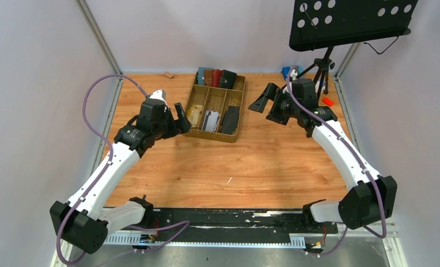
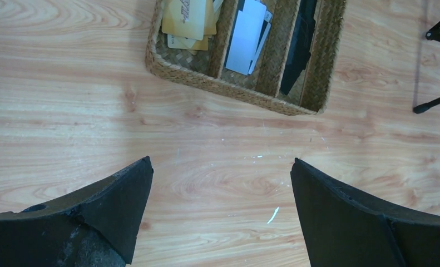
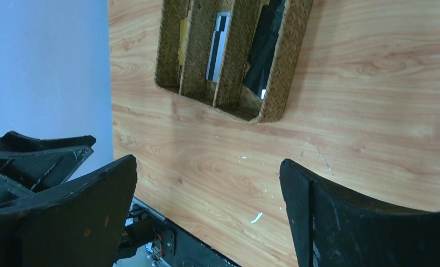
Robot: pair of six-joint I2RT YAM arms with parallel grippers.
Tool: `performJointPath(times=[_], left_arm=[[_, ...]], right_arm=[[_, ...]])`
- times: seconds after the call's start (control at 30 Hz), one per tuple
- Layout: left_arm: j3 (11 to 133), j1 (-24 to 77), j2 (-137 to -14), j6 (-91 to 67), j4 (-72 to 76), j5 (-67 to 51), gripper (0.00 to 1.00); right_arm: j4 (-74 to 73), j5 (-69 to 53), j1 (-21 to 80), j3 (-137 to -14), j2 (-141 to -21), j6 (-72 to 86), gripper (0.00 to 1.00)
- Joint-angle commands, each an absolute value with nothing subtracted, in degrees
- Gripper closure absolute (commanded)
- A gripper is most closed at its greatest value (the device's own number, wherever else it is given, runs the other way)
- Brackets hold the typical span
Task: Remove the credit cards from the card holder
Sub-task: Pick up the card holder from the storage box.
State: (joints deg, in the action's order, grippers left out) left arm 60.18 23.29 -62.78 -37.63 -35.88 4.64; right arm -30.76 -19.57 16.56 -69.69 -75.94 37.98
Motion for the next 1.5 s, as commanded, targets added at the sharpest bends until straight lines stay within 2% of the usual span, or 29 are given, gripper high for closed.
performJointPath(times=[0.0,0.1,0.2,0.3,0.57,0.87,1.47], left_arm=[[60.1,23.6,-59.1,-33.7,-37.4,4.5,0.0],[58.8,23.6,-57.9,-30.9,-38.0,0.8,0.0],[55.7,23.6,-55.1,-27.8,-36.3,-8.2,0.0],[51.7,23.6,-52.1,-27.7,-35.8,-11.0,0.0],[52.1,23.7,-48.7,-21.2,-40.4,-7.7,0.0],[55.2,28.2,-53.2,-14.6,-41.3,-6.2,0.0],[56.3,29.8,-56.8,-10.5,-41.8,-3.4,0.0]], right_arm=[[-25.4,-17.5,17.5,-73.8,-79.7,37.4,0.0],[-24.7,-15.6,18.5,-76.5,-83.2,37.0,0.0],[-24.0,-12.9,19.7,-80.0,-87.4,36.2,0.0],[-22.8,-10.9,20.7,-83.7,-92.2,35.6,0.0],[-24.4,-9.4,21.6,-101.4,-111.2,33.6,0.0],[-26.0,-6.6,22.0,-123.2,-128.8,31.4,0.0],[-10.9,-4.4,22.0,-136.8,-148.5,30.7,0.0]])
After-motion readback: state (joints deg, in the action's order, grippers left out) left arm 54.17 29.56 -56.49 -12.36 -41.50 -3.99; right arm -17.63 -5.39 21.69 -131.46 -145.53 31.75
